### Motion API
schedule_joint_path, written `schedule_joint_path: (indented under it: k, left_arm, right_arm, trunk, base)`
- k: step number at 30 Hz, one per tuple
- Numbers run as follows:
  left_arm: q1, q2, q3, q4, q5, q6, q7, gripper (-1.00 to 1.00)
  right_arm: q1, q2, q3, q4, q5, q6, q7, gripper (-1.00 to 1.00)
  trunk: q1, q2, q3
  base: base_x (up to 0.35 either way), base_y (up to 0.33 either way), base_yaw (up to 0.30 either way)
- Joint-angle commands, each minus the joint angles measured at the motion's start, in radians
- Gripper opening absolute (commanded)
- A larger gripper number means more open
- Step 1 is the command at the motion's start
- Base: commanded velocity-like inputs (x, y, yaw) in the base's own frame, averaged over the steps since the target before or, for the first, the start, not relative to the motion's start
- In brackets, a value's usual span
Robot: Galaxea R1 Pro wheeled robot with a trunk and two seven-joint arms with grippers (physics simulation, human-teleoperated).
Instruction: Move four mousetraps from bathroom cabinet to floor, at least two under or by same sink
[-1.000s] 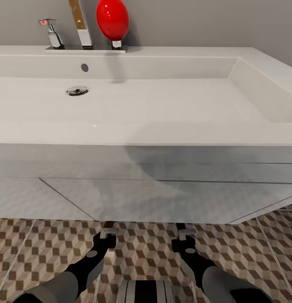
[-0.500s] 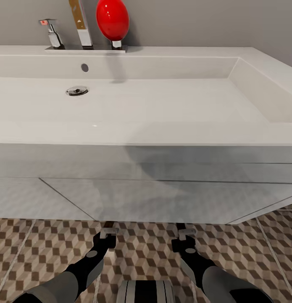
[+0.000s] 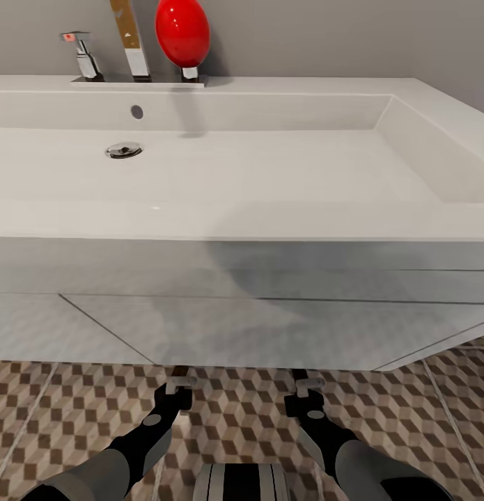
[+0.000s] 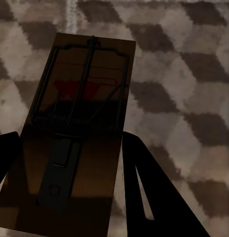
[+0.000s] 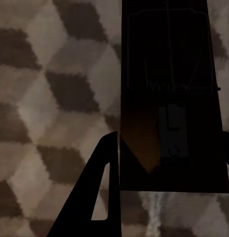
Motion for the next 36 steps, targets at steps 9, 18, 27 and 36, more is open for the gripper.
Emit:
schedule_joint_path:
  k: [9, 18, 27, 36]
  left_arm:
    - [-0.001, 0.0, -0.01, 0.0, 0.001, 0.0, 0.009, -1.0]
    - [-0.001, 0.002, -0.01, 0.0, 0.001, -0.018, 0.01, -1.0]
    - [-0.001, 0.002, -0.01, 0.0, 0.001, -0.029, 0.01, -1.0]
    - [-0.001, 0.001, -0.01, 0.0, 0.001, -0.029, 0.009, -1.0]
  right_arm:
    - [-0.001, 0.0, 0.001, 0.001, 0.008, -0.001, -0.005, -1.0]
    - [0.0, 0.0, 0.001, 0.001, 0.008, -0.001, -0.005, -1.0]
    - [0.0, 0.0, 0.002, 0.001, 0.008, -0.001, -0.005, -1.0]
    - [-0.001, 0.0, 0.004, 0.001, 0.008, -0.001, -0.005, -1.0]
  trunk:
    - [0.0, 0.0, -0.001]
    - [0.0, 0.0, -0.001]
    - [0.0, 0.0, -0.001]
    - [0.0, 0.0, -0.001]
  base:
    - [0.003, -0.016, 0.0]
    - [0.08, -0.001, 0.0]
    - [0.008, 0.0, 0.0]
    - [0.0, 0.0, 0.0]
